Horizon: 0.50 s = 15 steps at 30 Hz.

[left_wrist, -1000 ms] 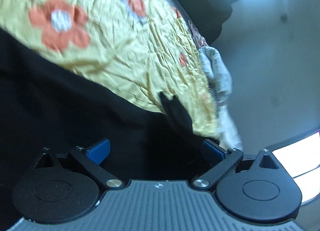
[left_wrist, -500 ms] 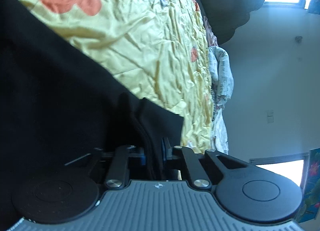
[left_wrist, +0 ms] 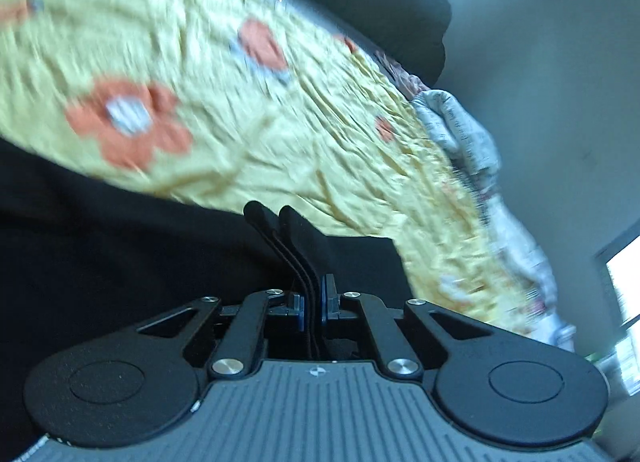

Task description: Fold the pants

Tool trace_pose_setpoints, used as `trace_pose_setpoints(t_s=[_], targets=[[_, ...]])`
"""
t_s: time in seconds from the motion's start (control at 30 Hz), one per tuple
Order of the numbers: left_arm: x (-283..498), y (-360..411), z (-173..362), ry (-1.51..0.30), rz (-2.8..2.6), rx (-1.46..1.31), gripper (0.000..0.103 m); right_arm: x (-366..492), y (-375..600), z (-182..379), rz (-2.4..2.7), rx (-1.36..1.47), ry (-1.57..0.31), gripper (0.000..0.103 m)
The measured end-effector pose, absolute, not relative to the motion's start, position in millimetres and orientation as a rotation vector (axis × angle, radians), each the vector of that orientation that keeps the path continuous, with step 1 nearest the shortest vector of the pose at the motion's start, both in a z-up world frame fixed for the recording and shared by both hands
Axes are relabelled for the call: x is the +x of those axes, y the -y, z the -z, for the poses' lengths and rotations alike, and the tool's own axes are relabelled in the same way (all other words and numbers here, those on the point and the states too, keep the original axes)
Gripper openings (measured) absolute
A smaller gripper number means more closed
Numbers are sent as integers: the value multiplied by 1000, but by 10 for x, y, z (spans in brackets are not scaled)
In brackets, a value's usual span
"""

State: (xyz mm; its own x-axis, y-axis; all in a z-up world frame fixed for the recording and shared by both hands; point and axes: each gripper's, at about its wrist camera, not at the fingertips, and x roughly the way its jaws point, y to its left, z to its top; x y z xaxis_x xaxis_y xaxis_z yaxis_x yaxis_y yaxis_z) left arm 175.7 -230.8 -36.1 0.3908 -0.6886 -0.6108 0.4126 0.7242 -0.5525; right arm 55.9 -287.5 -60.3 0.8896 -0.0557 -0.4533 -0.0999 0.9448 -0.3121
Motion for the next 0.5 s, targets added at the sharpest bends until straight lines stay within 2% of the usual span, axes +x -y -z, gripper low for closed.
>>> trace_pose_setpoints(t_s=[0.2, 0.5], targets=[[1580, 1972, 242, -825, 626, -181, 5, 616, 2638, 578, -149, -252, -471, 13], [1550, 1727, 221, -819, 575, -155, 5, 618, 2502, 598, -209, -259, -472, 13]])
